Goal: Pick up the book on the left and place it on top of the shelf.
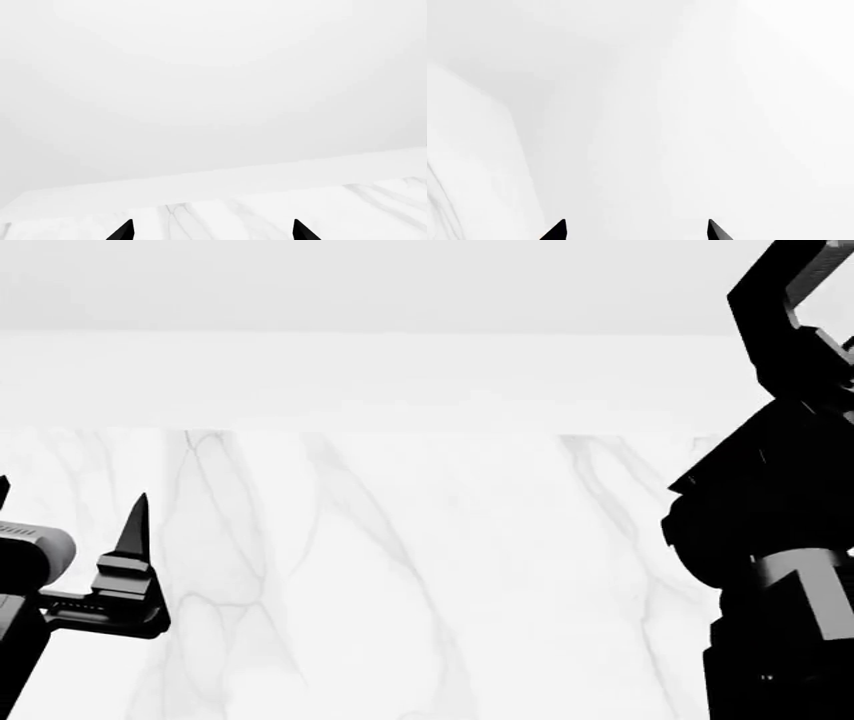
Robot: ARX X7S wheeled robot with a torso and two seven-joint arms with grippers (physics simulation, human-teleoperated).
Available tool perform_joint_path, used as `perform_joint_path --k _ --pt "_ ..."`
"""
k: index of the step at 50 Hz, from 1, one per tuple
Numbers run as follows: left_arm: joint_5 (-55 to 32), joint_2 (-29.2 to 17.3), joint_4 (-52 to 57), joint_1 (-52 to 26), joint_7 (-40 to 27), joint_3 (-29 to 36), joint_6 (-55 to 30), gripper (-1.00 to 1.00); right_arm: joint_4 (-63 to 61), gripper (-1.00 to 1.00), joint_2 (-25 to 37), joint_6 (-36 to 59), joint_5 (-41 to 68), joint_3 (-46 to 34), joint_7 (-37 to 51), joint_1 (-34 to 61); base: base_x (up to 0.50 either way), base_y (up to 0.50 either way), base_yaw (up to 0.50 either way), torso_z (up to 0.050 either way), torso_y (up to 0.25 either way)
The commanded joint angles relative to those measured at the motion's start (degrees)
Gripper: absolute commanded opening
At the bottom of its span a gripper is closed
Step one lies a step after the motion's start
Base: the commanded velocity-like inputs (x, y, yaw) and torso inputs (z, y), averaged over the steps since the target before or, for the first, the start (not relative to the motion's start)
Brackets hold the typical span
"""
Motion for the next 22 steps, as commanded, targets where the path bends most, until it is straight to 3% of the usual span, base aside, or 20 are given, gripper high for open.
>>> perform_joint_path --k 1,9,13,22 --pt "0.7 0.5 -0.5 -0.2 0.8 -0.3 0.6 1.0 0.2 1.0 -1.8 -3.9 1.3 1.8 -1.6 0.6 0.0 0.0 0.0 0.0 0.0" --pt "0.5 0.4 -0.6 -0.3 0.7 -0.2 0.7 1.0 -2.2 1.0 -0.6 -10.5 19.3 21.1 -12.6 -1.3 0.0 0.0 0.0 0.0 0.0" --pt "0.6 0.5 -1.1 -0.6 0.7 0.1 0.9 1.0 -35.2 1.0 6.7 -1.5 31.6 29.7 -11.1 -15.6 0.0 0.0 0.0 0.0 0.0" --pt "0.3 0.3 -0.5 -0.5 0.4 -0.1 0.6 1.0 -63.6 1.0 11.4 1.9 40.7 34.3 -7.0 -30.1 0.0 0.0 0.0 0.0 0.0"
